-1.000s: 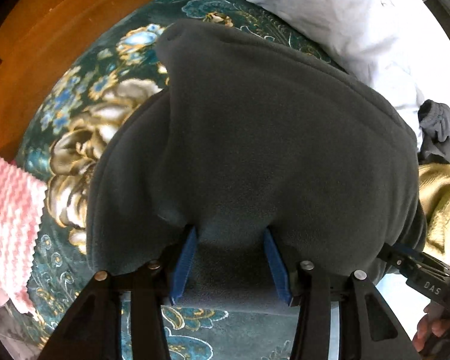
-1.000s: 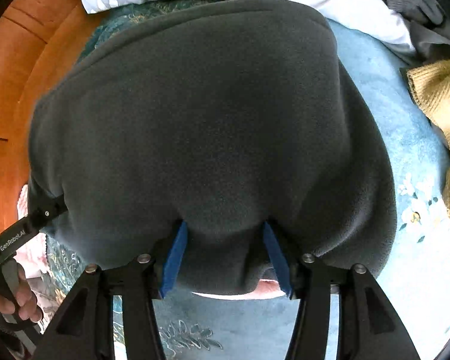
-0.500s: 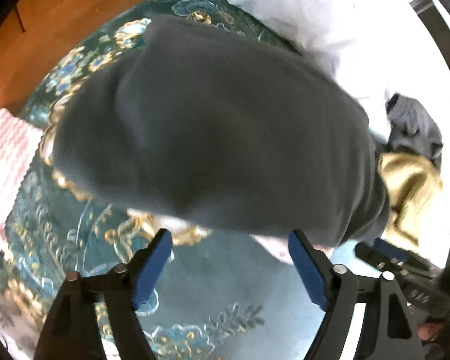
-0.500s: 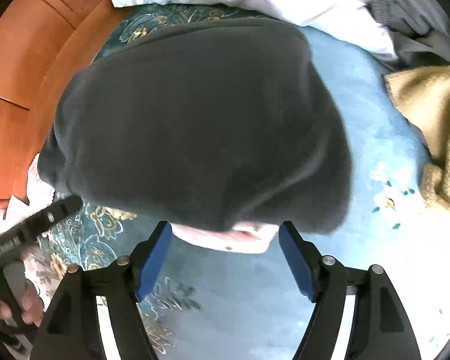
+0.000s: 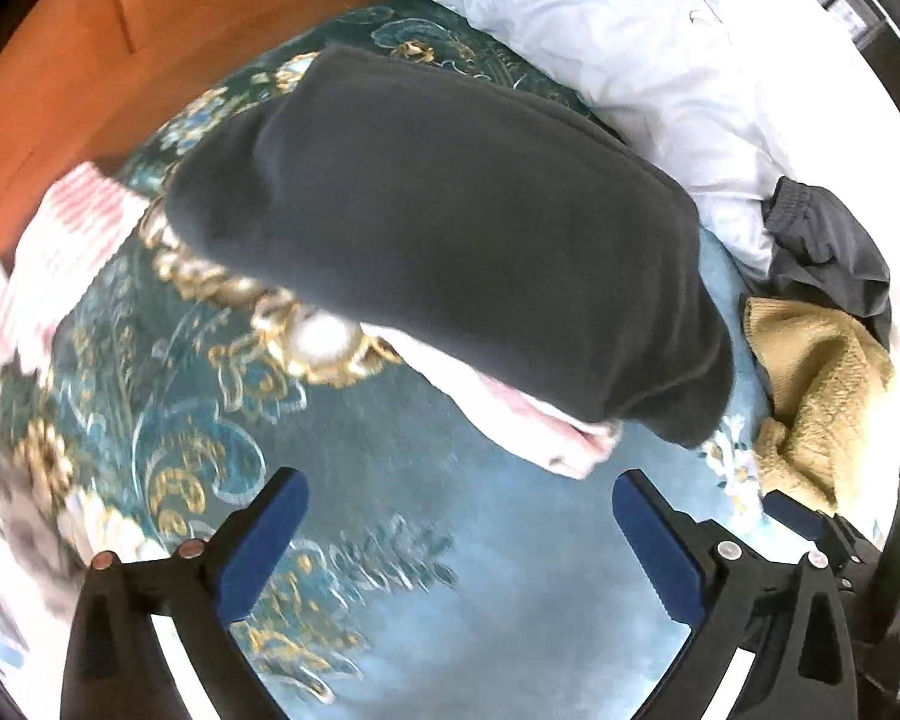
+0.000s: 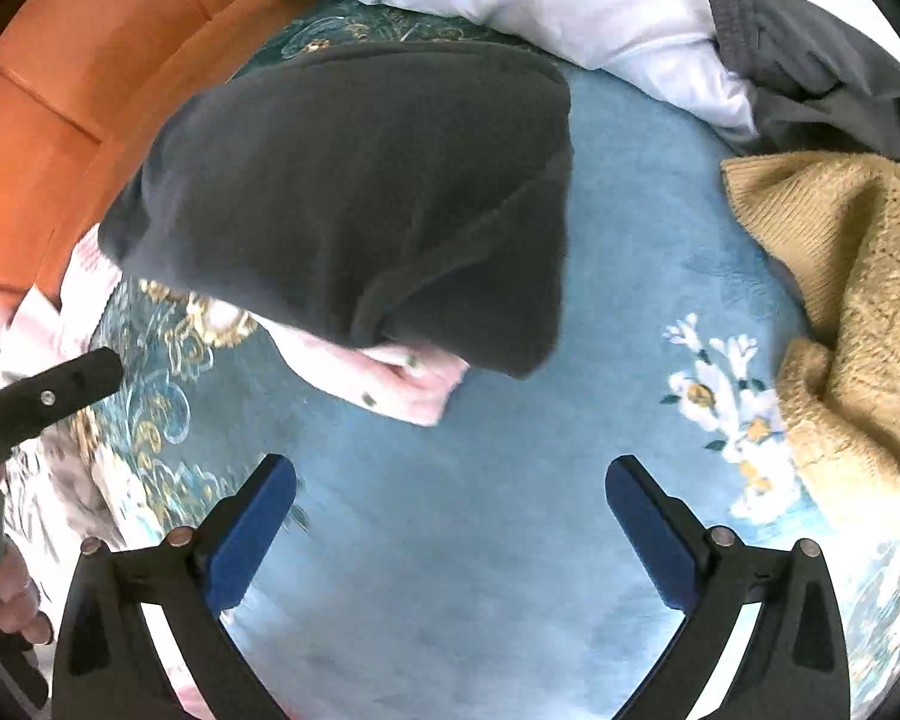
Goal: Fold clothes
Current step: 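Open both grippers and withdraw them from the folded sweatshirt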
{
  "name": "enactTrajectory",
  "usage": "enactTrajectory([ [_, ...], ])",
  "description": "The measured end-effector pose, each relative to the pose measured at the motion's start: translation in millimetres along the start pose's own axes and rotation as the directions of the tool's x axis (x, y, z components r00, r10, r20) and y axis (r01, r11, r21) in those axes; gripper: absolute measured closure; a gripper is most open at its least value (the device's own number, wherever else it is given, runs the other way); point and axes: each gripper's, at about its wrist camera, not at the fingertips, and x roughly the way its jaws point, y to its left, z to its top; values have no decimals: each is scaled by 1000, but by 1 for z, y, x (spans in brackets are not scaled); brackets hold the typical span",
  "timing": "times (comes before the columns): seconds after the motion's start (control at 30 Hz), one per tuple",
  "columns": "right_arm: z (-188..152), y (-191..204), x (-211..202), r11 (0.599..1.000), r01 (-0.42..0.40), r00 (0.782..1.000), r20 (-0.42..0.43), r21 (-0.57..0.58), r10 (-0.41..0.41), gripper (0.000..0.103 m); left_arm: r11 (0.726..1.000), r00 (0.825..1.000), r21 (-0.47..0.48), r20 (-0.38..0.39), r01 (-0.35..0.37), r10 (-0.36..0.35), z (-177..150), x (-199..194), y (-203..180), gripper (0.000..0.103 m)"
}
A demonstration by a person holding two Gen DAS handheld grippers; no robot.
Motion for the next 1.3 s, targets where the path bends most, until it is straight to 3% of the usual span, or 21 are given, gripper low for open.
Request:
enactTrajectory([
  [0.13,-11,-12,-11,998,-2,1000,23,-66,4,0,992,990,-47,80,-115,119,-22,-18,-13,0],
  [0.27,-13,-14,-12,990,-13,999,38,-140,18,0,980,973,-97,139,-172,184,-36,-27,-19,0],
  [0.67,-8,-15,0,961,-42,998,34,-275,53,0,949,942,-91,123,-303,312,-48,-3,-32,0],
  [1.03,7,-20,31,941,-53,998,12,-333,60,0,937,938,38,35,-347,346,-36,43,-52,0],
  [1.3,18,-24,45,942,-80,996,-1,-325,85,0,923,923,36,-5,-384,384,-27,62,-54,0],
])
